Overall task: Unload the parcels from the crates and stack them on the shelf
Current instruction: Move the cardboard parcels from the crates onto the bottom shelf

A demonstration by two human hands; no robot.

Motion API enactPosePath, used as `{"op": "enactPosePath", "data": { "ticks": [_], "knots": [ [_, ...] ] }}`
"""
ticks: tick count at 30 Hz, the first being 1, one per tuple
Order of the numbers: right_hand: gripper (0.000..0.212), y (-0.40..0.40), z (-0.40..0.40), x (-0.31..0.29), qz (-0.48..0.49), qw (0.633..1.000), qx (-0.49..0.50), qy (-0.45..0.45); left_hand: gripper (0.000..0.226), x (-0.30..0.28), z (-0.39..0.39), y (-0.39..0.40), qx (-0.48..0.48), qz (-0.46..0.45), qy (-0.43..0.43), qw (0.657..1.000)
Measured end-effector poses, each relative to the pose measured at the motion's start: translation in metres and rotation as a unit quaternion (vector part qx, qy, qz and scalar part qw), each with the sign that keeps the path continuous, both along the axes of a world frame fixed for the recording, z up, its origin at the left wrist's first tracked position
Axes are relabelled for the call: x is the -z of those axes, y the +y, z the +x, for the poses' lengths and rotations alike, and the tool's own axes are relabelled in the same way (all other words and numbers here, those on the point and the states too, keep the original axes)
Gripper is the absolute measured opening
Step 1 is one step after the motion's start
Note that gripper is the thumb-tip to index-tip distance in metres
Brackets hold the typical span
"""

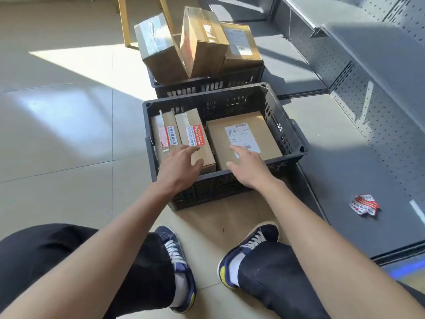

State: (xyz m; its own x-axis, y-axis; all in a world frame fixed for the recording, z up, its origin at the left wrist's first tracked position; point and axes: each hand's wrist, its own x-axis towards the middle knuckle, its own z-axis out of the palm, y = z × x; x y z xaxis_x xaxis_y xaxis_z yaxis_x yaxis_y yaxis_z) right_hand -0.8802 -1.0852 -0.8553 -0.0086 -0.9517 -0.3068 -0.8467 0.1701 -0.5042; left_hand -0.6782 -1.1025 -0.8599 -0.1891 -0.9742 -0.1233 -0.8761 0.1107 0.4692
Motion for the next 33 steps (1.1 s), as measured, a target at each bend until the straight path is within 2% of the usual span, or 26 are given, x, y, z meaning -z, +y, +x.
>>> {"op": "enactPosePath", "data": {
  "ticks": [7,14,19,23,27,33],
  "knots": [
    [0.063,-0.052,0.031,0.042,0.055,0.997,0.0,-0.051,0.049,0.043,0.01,-0.037,0.01,0.016,-0.064,0.998],
    [0.07,-0.08,0.055,0.063,0.088,0.989,0.015,-0.115,0.036,0.062,0.02,-0.053,0.064,0.014,-0.133,0.989],
    [0.088,-0.087,0.057,0.074,0.111,0.984,0.04,-0.137,0.041,0.069,0.02,-0.052,0.076,0.0,-0.131,0.988],
    [0.085,-0.088,0.058,0.077,0.087,0.982,0.055,-0.157,0.047,0.076,0.021,-0.051,0.079,0.009,-0.128,0.989],
    [0.084,-0.087,0.06,0.077,0.055,0.983,0.074,-0.157,0.041,0.076,0.02,-0.048,0.073,0.0,-0.114,0.991],
    [0.068,-0.083,0.059,0.073,0.002,0.982,0.083,-0.167,0.047,0.072,0.019,-0.048,0.038,0.032,-0.102,0.994]
  ]
}}
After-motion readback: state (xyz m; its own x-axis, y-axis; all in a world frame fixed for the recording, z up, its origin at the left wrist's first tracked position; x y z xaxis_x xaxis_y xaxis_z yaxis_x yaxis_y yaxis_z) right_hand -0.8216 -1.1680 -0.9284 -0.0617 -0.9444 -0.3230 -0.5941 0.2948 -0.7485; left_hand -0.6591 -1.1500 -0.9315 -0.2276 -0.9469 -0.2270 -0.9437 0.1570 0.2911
